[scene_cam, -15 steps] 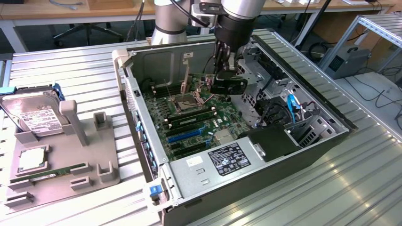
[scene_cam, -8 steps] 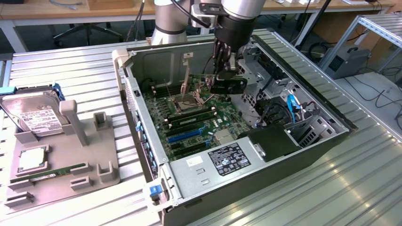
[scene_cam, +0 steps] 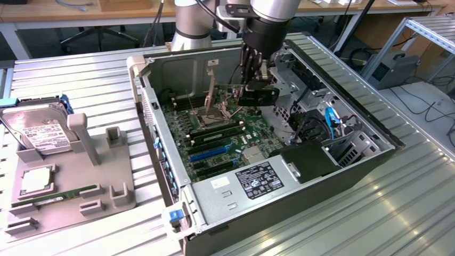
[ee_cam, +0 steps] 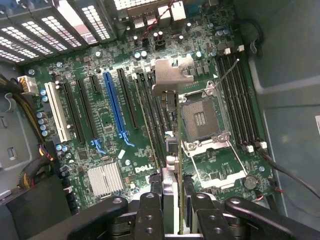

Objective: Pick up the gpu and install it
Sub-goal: 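Insert the gpu into the slot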

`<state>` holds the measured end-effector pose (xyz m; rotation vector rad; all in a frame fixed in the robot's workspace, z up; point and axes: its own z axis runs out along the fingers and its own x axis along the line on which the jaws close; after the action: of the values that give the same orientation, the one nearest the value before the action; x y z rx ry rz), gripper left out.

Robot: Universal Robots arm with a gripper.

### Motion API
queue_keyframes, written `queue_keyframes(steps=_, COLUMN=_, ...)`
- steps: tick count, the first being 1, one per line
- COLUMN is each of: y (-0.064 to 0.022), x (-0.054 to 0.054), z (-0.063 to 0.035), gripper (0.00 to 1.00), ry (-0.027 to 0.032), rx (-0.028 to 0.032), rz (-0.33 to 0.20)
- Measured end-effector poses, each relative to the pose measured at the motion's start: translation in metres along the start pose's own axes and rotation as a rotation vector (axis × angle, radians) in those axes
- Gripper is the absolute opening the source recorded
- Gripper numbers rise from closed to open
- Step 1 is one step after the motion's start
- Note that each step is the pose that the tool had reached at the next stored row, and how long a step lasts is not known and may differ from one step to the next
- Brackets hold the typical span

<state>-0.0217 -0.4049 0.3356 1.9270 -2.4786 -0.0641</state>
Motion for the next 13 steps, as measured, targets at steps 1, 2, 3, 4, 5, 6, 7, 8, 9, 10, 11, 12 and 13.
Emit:
queue_keyframes(steps=1, y=0.0000, x=0.0000, z=0.0000, gripper=0.27, ry=0.0001, rx=-0.0001, rz=-0.005)
queue_keyframes(steps=2, y=0.0000, x=0.0000, z=0.0000, gripper=0.27, ry=0.0003, rx=-0.0002, rz=-0.009)
queue_keyframes(steps=3, y=0.0000, x=0.0000, z=0.0000, gripper=0.27, ry=0.0005, rx=-0.0003, rz=-0.014)
queue_keyframes(steps=4, y=0.0000, x=0.0000, z=0.0000, gripper=0.27, ry=0.0007, rx=-0.0004, rz=-0.019)
queue_keyframes(steps=5, y=0.0000, x=0.0000, z=0.0000, gripper=0.27, ry=0.0008, rx=-0.0005, rz=-0.023)
queue_keyframes(steps=6, y=0.0000, x=0.0000, z=0.0000, gripper=0.27, ry=0.0010, rx=-0.0006, rz=-0.028)
queue_keyframes(steps=7, y=0.0000, x=0.0000, z=0.0000, gripper=0.27, ry=0.0011, rx=-0.0007, rz=-0.032)
queue_keyframes(steps=8, y=0.0000, x=0.0000, z=0.0000, gripper=0.27, ry=0.0013, rx=-0.0009, rz=-0.037)
queue_keyframes(steps=9, y=0.0000, x=0.0000, z=0.0000, gripper=0.27, ry=0.0014, rx=-0.0010, rz=-0.041)
queue_keyframes(steps=10, y=0.0000, x=0.0000, z=0.0000, gripper=0.27, ry=0.0016, rx=-0.0010, rz=-0.045)
queue_keyframes(steps=11, y=0.0000, x=0.0000, z=0.0000, gripper=0.27, ry=0.0017, rx=-0.0011, rz=-0.051)
queue_keyframes(steps=12, y=0.0000, x=0.0000, z=0.0000, gripper=0.27, ry=0.0020, rx=-0.0013, rz=-0.057)
queue_keyframes(steps=13, y=0.0000, x=0.0000, z=0.0000, gripper=0.27, ry=0.0021, rx=-0.0014, rz=-0.062)
